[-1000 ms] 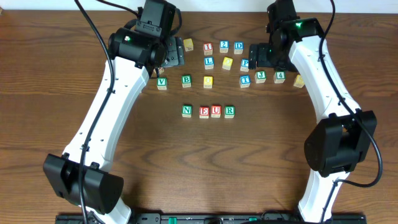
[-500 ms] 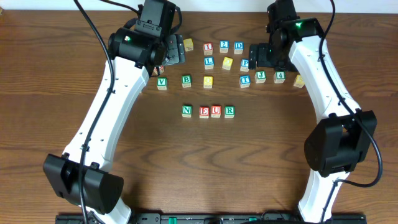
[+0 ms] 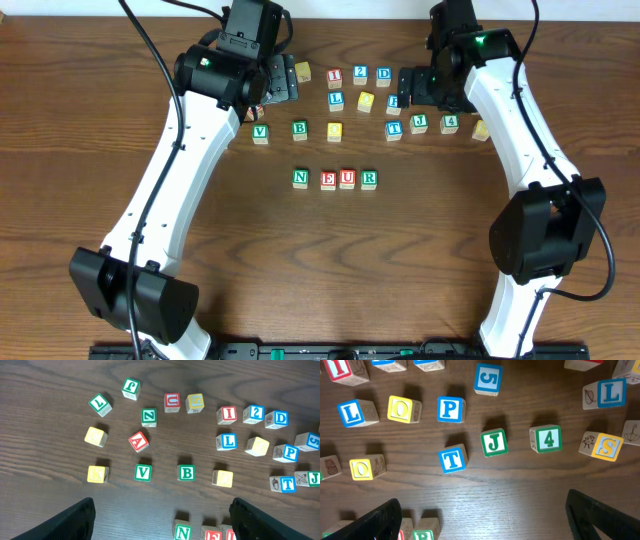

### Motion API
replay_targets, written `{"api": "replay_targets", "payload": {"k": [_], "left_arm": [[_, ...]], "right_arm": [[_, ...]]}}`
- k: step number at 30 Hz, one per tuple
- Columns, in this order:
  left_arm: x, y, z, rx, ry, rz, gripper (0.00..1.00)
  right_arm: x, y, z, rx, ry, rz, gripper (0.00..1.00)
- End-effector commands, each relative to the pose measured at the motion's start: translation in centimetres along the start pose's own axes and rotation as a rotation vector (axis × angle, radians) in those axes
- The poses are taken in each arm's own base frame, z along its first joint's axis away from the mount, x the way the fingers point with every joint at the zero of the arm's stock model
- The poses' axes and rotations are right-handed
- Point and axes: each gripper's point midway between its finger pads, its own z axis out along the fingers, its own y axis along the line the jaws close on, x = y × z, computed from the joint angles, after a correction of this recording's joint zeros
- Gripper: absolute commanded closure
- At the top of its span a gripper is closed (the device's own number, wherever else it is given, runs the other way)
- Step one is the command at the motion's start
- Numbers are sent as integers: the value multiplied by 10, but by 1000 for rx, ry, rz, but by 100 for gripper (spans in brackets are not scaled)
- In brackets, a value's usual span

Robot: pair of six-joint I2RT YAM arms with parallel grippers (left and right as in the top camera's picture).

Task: Spell out NEURIPS
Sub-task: 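Move the left gripper along the back row toward the red I block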

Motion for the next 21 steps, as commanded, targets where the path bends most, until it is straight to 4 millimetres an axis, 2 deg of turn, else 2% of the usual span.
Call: {"api": "replay_targets", "payload": {"k": [1,6,10,12,15,21], "left_arm": [[2,-1,6,2,15,10,15],[5,-1,13,-3,26,12,15],[1,-4,21,4,11,10,15],[-3,-10,26,23,0,16,15],[-7,-29,35,116,-1,54,15],[-14,-35,53,127,-16,56,15]], "right_arm": [[1,3,4,-9,6,11,1],[1,4,4,-17,5,20,1],[1,4,4,-17,5,20,1],[1,4,4,-17,5,20,1],[1,4,4,-17,7,20,1],[2,5,4,-20,11,20,1]]}}
